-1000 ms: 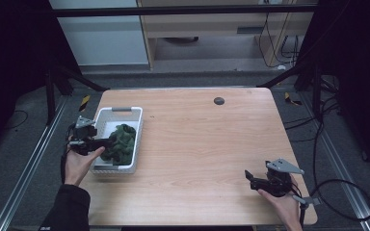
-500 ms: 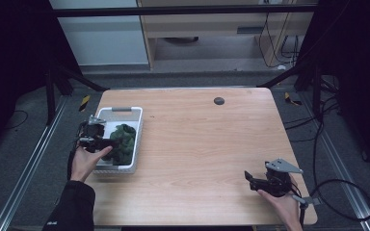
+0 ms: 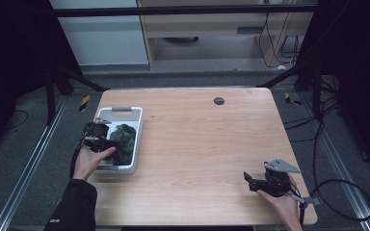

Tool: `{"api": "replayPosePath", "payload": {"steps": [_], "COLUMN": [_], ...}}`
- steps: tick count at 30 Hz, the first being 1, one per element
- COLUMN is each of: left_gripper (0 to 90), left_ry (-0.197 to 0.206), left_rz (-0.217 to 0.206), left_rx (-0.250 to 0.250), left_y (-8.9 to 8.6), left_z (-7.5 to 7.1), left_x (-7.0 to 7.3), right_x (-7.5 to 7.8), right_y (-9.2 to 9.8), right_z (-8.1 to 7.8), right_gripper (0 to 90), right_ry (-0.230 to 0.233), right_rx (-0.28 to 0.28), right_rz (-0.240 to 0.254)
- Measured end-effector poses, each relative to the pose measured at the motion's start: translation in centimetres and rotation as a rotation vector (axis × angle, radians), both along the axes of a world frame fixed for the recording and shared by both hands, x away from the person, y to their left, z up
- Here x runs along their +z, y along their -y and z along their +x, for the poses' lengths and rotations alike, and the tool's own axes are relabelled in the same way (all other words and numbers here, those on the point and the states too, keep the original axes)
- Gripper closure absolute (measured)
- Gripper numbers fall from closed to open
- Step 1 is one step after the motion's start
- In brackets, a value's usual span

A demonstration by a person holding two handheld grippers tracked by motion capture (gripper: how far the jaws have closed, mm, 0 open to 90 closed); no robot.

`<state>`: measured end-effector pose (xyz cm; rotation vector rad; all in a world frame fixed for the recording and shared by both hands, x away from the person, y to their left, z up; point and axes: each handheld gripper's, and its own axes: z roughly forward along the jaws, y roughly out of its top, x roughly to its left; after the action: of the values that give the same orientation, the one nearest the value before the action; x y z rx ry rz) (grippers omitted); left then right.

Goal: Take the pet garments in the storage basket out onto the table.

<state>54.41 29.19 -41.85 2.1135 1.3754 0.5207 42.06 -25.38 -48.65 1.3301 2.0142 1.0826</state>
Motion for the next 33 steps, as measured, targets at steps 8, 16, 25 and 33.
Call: {"api": "replayPosePath", "payload": {"steps": [8, 16, 25, 33], "left_gripper": [13.8, 18.4, 38.8, 60.7], "left_ry": [-0.039, -0.086, -0.124, -0.159], "left_rz": [0.009, 0.009, 0.028, 0.042], "left_rx": [0.0, 0.007, 0.034, 0.049], "left_y": [0.3, 0.6, 1.0, 1.3], "left_z": [0.6, 1.0, 1.1, 1.3], "left_x": [-0.8, -1.9, -2.3, -2.7], "right_x": [0.0, -0.1, -0.1, -0.2], "right_y": [0.0, -0.1, -0.2, -0.2], "right_z": [0.0, 0.0, 0.1, 0.1], "right_gripper": [9.9, 9.3, 8.5, 8.0], "right_ry": [-0.001, -0.01, -0.015, -0.018], "right_rx": [0.004, 0.01, 0.012, 0.021], "right_rz": [-0.003, -0.003, -0.006, -0.011]}}
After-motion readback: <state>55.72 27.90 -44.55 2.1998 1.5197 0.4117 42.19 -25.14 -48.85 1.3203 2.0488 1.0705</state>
